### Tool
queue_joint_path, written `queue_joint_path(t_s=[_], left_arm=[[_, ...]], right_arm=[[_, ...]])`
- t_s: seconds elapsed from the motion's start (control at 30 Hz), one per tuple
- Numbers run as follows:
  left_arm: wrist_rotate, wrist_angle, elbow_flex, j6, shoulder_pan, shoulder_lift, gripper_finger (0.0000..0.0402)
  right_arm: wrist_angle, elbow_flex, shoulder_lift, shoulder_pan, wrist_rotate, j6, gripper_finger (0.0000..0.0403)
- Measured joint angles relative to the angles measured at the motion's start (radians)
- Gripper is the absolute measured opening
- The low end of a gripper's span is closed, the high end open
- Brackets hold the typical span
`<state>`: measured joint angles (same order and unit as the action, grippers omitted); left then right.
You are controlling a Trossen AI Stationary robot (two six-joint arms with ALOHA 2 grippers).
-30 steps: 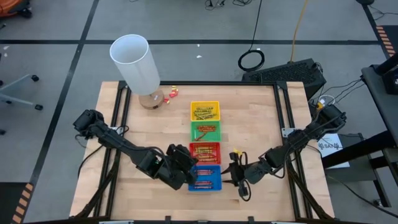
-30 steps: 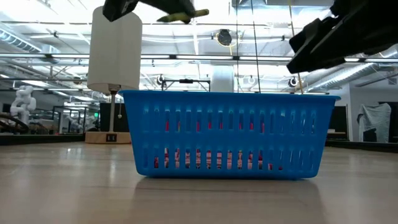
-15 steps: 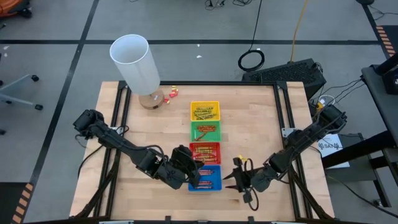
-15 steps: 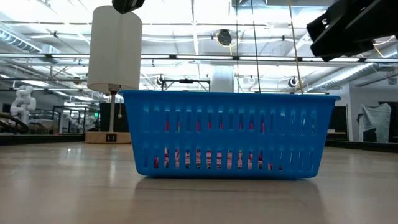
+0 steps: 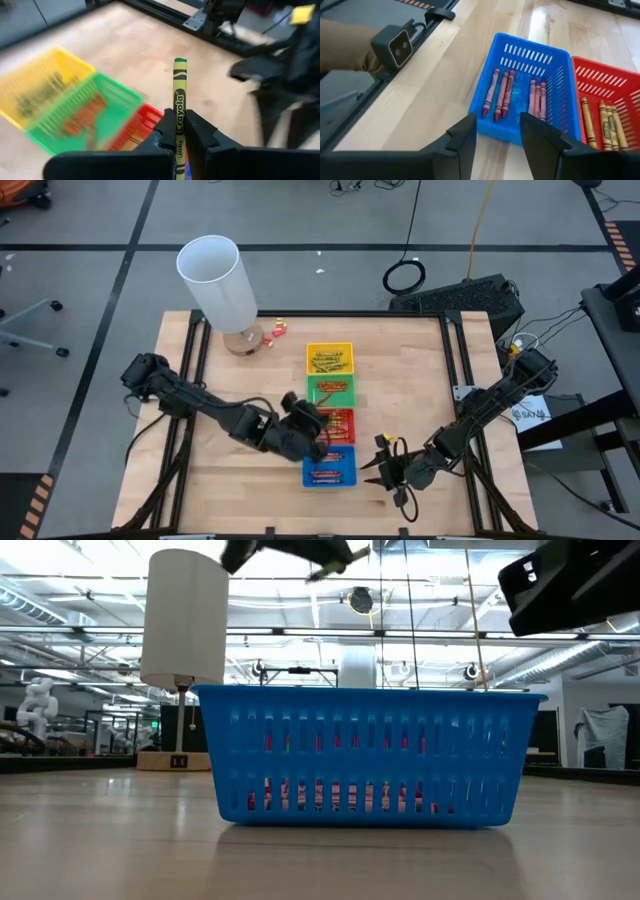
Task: Sort crayons
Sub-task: Put the green crayon into the yellow bin
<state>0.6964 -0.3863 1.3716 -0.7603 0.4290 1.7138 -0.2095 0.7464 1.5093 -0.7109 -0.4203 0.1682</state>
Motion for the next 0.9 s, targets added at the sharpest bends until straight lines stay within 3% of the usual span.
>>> queue_joint_path(t_s=[0.17, 0.4, 0.63, 0.9], left_arm=[[0.023, -0.003, 0.000, 0.255, -0.082, 0.000, 0.0013], [0.004, -0.117, 0.000, 0.334, -0.300, 0.000, 0.0013], [-0.244, -0.074, -0.001, 0.606, -0.523, 0.043, 0.0013], [-0.469, 0.015, -0.001, 0.801, -0.669, 0.158, 0.0013]], right_arm=[[0.005, 0.000, 0.000, 0.011, 0.001, -0.065, 0.0134], [0.023, 0.000, -0.015, 0.036, -0.001, -0.083, 0.0134], [0.035, 0.000, -0.016, 0.063, -0.002, -0.083, 0.0134], [0.095, 0.000, -0.059, 0.106, -0.003, -0.087, 0.0134]])
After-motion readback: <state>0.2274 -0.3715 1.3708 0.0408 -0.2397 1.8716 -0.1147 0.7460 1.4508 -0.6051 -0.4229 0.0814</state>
